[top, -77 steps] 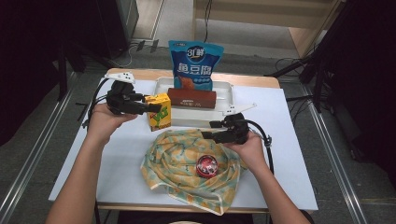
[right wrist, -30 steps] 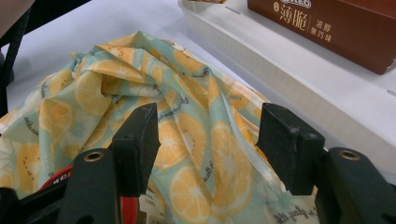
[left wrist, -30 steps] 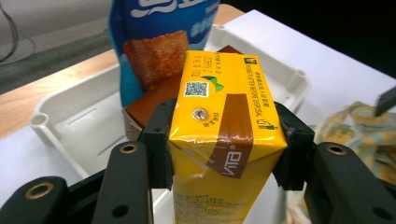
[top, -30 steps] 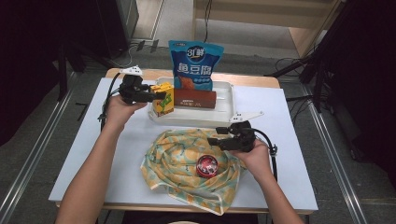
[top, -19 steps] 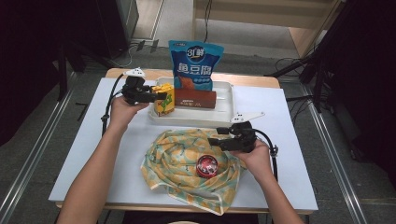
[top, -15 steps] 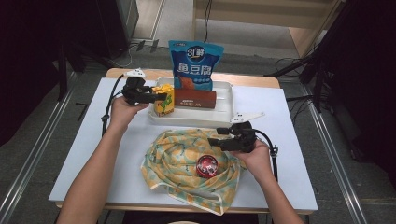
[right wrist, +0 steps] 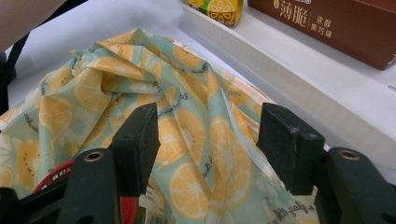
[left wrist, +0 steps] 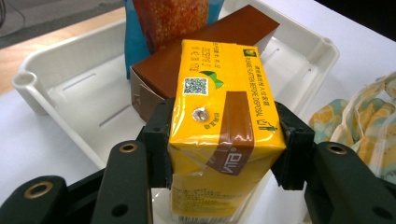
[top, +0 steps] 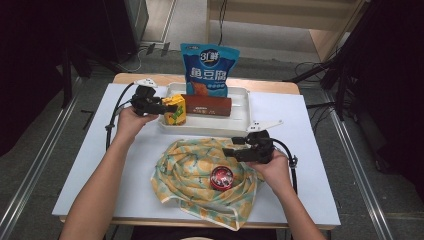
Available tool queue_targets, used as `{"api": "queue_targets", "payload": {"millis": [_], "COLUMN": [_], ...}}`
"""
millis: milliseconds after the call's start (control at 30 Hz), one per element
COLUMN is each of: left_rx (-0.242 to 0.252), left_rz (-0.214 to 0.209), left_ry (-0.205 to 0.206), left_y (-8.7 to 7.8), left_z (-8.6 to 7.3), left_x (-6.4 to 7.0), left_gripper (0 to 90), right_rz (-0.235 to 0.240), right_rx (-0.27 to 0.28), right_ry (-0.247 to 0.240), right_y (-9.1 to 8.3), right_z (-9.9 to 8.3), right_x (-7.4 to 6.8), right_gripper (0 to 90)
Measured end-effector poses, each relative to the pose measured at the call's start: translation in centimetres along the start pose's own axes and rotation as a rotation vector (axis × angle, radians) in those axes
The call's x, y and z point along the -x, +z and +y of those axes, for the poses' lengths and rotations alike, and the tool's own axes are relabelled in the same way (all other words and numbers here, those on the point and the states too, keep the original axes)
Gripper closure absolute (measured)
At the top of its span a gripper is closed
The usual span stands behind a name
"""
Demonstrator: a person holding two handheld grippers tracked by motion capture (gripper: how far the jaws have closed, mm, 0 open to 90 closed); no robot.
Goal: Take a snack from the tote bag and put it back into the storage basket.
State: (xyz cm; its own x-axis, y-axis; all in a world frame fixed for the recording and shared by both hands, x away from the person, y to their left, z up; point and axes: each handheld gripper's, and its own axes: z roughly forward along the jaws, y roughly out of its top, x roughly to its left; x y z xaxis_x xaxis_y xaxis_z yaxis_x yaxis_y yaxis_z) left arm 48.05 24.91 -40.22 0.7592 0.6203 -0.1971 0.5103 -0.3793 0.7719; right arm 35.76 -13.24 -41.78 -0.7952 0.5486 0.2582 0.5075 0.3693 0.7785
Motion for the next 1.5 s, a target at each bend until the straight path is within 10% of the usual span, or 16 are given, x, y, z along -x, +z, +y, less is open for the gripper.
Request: {"api": "queue_targets", "payload": {"millis": [733, 1500], "left_rx": [-0.069, -0.042], "left_rz": [-0.036, 0.029], "left_ry": [-0.025, -0.034], "left_y": [0.3, -2.7], "left_z": [-0.3, -1.5], "left_x": [0.6, 1.6], "left_gripper": [42.5, 41.3], "right_rz": [0.008, 0.028], "right_rx": [-0.008, -0.014], "right_ry": [-0.007, -0.026], "right_y": [0.3, 1.0], "right_z": [0.1, 1.0], "right_x": [0.0, 0.0], "right_gripper": [39.9, 39.8]}}
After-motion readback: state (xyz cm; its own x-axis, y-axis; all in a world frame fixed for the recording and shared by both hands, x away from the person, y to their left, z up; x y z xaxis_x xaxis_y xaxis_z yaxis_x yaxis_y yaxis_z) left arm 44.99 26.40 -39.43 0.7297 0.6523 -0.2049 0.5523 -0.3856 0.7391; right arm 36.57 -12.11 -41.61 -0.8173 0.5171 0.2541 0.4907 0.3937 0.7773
